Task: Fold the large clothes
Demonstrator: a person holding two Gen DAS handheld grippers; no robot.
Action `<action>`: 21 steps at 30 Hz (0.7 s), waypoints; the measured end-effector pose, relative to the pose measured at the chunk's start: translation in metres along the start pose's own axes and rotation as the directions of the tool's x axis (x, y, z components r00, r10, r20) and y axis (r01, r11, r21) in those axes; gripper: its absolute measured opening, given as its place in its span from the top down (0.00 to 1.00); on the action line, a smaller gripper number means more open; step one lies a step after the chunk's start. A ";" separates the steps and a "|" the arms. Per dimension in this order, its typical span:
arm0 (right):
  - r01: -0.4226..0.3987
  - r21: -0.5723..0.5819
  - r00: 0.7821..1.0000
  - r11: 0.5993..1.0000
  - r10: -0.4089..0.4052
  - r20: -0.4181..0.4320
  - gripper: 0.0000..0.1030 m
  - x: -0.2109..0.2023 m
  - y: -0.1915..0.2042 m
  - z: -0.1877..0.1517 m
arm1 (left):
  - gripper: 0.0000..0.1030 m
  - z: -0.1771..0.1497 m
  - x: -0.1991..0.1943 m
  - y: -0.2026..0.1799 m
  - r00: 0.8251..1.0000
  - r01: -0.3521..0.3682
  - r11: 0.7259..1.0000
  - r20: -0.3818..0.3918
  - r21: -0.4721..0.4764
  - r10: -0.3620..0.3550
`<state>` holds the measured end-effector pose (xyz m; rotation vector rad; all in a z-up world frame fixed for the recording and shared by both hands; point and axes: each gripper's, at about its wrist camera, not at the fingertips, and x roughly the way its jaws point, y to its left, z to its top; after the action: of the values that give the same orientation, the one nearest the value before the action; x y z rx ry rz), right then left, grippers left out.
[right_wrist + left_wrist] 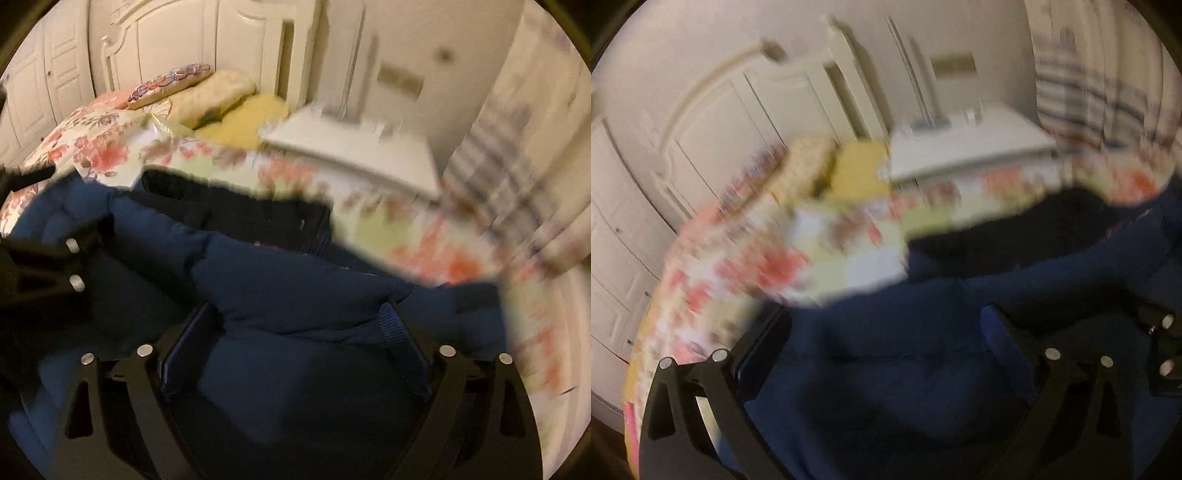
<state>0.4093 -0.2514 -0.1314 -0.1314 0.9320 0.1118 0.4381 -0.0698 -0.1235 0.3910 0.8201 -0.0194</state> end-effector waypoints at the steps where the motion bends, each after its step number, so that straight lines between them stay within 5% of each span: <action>1: -0.007 0.012 1.000 1.000 0.007 -0.007 0.14 0.002 -0.002 0.000 | 0.02 -0.002 0.004 0.002 1.000 0.011 1.000 -0.010 -0.014 -0.011; 12: -0.009 0.000 0.998 1.000 0.009 -0.061 0.12 0.006 0.001 0.002 | 0.02 -0.011 0.016 0.003 0.999 0.033 0.999 -0.016 -0.036 -0.034; 17: -0.089 0.072 0.994 0.993 0.083 0.073 0.21 -0.026 -0.007 0.013 | 0.02 -0.011 0.016 0.001 1.000 0.020 0.999 -0.010 -0.030 -0.020; 21: -0.077 -0.024 0.992 0.997 0.079 0.099 0.28 -0.027 0.014 0.022 | 0.02 -0.011 0.017 0.002 1.000 0.024 0.999 -0.011 -0.032 -0.024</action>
<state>0.4086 -0.2348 -0.0975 -0.1070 0.8366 0.1985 0.4422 -0.0619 -0.1417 0.3514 0.8352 -0.0265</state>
